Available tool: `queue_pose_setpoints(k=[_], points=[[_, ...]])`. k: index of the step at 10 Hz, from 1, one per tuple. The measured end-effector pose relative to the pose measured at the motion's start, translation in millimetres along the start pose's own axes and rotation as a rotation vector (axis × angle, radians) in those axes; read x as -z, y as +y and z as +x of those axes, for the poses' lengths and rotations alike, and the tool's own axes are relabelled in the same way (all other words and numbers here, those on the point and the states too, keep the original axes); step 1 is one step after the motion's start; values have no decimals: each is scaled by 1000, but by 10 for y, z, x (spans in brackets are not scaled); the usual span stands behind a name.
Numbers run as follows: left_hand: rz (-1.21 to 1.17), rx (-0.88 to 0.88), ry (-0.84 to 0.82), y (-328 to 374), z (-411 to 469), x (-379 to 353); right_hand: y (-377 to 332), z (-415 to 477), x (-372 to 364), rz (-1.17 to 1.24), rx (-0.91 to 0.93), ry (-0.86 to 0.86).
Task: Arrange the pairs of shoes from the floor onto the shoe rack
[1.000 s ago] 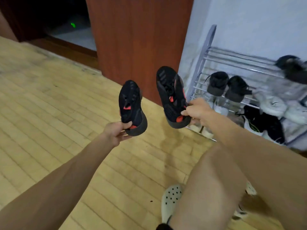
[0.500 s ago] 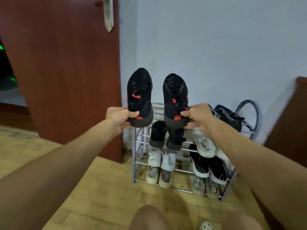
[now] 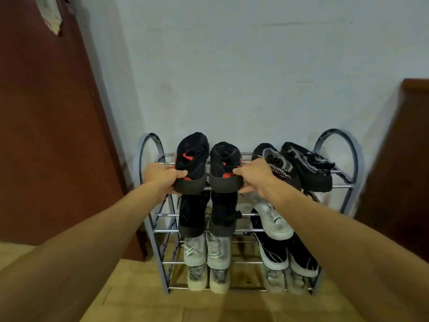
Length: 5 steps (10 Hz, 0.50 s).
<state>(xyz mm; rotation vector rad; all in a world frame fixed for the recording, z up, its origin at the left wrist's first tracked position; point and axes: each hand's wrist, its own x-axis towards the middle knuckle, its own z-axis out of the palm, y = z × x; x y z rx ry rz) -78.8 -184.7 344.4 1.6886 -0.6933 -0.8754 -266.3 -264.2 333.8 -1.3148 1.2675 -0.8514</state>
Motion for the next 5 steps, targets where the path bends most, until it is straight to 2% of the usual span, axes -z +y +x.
queue_pose_setpoints(k=[2,3,5], points=[[253,1,6,-36,119,69,59,-15,2,-298,26,-40],[252,9,-59,-17,-19,84,50,-175,41,-274,6,-107],[269,-112,-72,-34,-616,126,154,-761,204,-449,119,-67]])
